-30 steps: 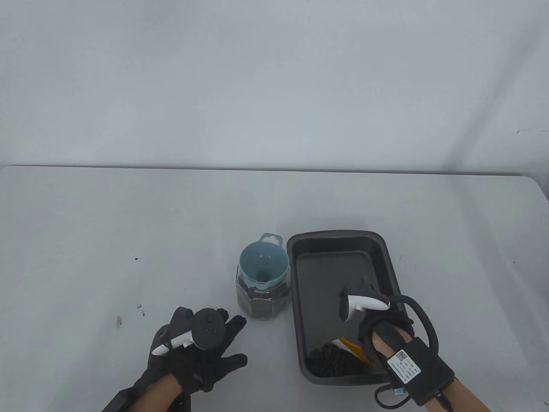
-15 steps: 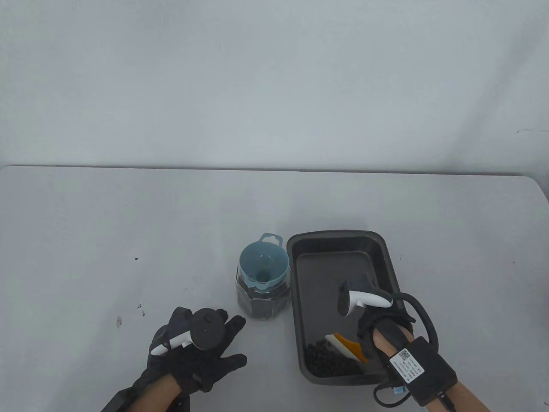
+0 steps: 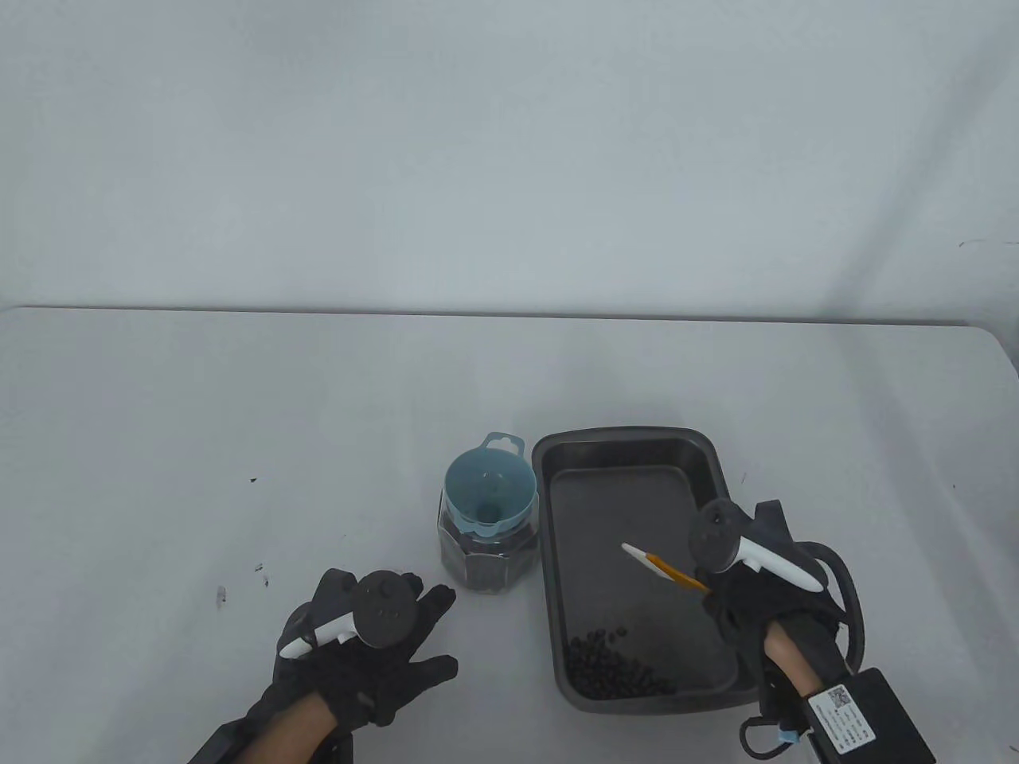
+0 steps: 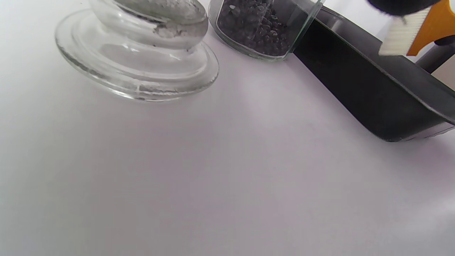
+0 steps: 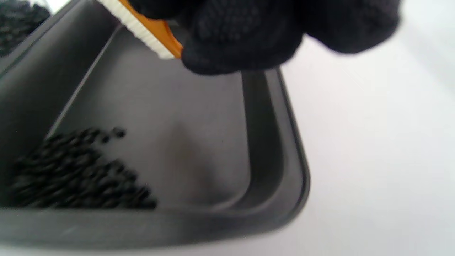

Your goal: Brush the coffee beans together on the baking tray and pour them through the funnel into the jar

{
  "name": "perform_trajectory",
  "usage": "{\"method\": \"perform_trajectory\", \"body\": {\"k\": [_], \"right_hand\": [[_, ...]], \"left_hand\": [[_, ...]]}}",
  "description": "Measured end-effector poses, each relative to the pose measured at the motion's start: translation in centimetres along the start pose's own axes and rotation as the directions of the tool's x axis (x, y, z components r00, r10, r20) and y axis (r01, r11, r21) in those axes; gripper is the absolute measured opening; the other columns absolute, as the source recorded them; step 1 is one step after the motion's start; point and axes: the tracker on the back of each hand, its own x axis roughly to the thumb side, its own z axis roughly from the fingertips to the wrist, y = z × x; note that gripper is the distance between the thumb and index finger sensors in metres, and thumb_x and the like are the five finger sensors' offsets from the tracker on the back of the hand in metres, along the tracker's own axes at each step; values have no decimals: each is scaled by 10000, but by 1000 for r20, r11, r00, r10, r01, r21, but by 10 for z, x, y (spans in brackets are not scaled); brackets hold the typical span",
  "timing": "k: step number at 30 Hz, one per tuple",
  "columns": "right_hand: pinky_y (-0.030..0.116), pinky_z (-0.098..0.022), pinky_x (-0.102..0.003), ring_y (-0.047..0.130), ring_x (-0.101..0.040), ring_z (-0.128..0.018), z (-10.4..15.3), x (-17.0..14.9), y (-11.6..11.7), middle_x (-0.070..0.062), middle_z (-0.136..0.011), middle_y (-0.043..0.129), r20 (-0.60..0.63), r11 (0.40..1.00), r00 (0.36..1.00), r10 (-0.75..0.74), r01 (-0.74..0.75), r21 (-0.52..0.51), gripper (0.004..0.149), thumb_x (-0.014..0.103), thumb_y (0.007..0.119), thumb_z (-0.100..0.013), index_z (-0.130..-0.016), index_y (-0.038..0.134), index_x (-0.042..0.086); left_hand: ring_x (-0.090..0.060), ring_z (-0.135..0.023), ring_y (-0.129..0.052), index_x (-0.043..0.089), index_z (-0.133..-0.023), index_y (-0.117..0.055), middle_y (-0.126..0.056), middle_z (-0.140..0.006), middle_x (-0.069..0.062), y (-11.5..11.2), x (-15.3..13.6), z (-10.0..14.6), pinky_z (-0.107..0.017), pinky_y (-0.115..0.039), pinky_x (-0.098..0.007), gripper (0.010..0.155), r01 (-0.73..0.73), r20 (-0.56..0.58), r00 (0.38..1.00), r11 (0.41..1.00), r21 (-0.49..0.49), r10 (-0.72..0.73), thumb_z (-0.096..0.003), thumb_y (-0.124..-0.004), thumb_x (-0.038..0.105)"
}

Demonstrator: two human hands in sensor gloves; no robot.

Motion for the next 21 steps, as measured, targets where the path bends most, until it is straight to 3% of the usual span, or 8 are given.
{"method": "perform_trajectory", "body": {"k": [3,5,8,15,21], "right_hand": [[841,-182,-337,923,-131,-237,3,0,3,-38,-582,918,-35,986,999,36,-41,-164,557,331,686,-409,-951,602,229],[840,-182,-336,919,-127,-235,4,2,4,-28,-579,915,-59,946,997,57,-73,-315,555,332,687,-406,-948,598,245],[841,-186,-339,918,-128,-240,5,4,5,-25,-584,910,-97,884,991,87,-122,-452,558,332,689,-402,-947,589,266],[833,-229,-341,900,-130,-299,-6,-9,6,-35,-647,859,-265,796,960,92,-231,-559,571,321,679,-406,-958,531,320],[831,-235,-335,891,-122,-310,-22,-36,11,-39,-666,835,-365,809,930,47,-250,-532,576,320,673,-409,-959,505,342]], "left_hand": [[-464,-1125,-212,374,-1110,-184,-180,-1186,-138,0,0,0,-786,-230,-643,870,-1,-5,1000,1000,2,1,-404,-513,763],[-467,-1125,-214,374,-1110,-184,-179,-1186,-139,0,0,0,-785,-232,-644,870,-1,-5,1000,1000,5,1,-404,-514,762],[-469,-1124,-217,373,-1111,-183,-179,-1187,-138,0,1,0,-785,-232,-645,872,1,-4,1000,1000,8,-1,-404,-513,763],[-470,-1124,-218,372,-1111,-185,-179,-1186,-138,0,0,0,-785,-231,-644,870,1,-2,1000,1000,8,-1,-405,-513,761],[-469,-1124,-218,372,-1111,-186,-180,-1186,-139,0,0,1,-785,-232,-644,869,4,2,1000,1000,6,-4,-406,-513,761]]}}
